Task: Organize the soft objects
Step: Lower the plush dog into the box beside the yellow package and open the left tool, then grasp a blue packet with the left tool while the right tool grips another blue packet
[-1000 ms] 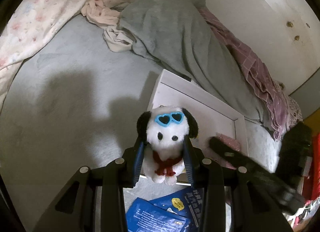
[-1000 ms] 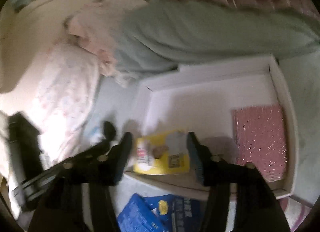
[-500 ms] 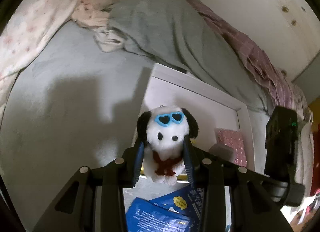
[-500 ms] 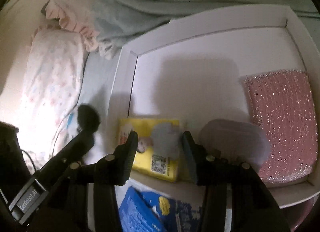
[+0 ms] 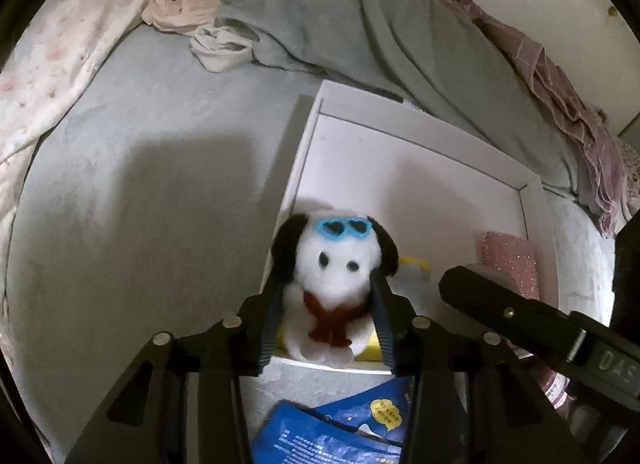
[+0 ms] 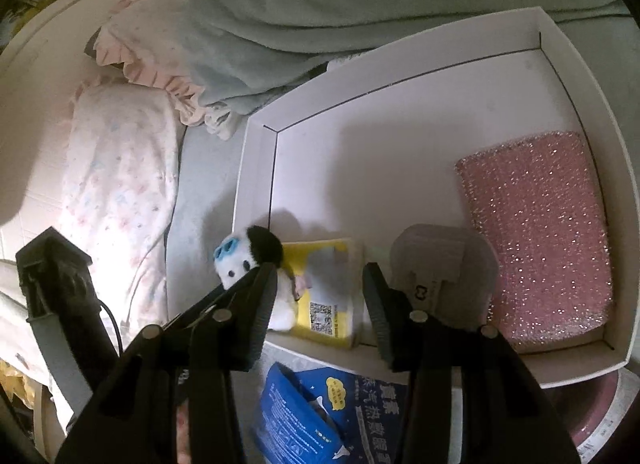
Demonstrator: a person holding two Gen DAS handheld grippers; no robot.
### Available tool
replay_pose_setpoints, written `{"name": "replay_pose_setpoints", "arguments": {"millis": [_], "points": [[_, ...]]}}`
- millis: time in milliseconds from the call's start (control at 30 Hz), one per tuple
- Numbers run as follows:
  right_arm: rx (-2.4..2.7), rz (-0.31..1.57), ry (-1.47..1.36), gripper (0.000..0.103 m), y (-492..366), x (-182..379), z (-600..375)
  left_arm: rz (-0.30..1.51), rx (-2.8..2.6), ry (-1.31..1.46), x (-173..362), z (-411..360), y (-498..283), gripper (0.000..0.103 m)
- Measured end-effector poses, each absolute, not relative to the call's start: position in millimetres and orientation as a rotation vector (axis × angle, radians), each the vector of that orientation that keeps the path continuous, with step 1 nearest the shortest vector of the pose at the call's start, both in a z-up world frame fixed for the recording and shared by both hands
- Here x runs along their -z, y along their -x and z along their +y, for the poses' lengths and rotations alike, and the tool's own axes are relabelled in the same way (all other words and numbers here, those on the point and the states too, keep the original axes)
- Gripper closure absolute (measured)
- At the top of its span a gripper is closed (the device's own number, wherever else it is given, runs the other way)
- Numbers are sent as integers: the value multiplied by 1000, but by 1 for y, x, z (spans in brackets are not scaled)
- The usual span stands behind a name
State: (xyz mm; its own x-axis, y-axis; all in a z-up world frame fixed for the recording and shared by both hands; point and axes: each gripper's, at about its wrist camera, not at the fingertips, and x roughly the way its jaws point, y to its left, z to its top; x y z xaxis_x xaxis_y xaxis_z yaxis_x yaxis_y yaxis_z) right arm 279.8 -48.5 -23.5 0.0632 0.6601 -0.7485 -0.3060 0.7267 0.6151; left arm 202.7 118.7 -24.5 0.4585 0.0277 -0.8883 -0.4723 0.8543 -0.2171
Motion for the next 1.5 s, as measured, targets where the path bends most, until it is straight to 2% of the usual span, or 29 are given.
{"name": "replay_pose_setpoints", "arguments": {"millis": [67,133,300,533,867,1100,1267,1500], "points": [[-745,1316,-326,56,-280,22,-49,1067,-312,472,23,117,-202,54],[-743,1315,-330,56,-280,19,-54,1063,-285,492,19,117,-199,45],[-738,1295,-314,50,-277,7,-60,1011,-250,540,4,123,-188,40],[-753,1254,-293,40,-268,-13,-65,1023,-224,541,-7,118,-180,40],[-698,1269,-192,39,-258,-15,-73,1083,-190,490,-13,101,-177,40],[-702,1172,-67,39,-238,-47,-91,1112,-100,457,-20,85,-175,40],[-714,1123,36,32,-227,-58,-93,1135,-55,448,-22,80,-172,40],[-838,1288,-9,32,-229,-28,-98,1234,-15,362,-9,79,-161,44]]}}
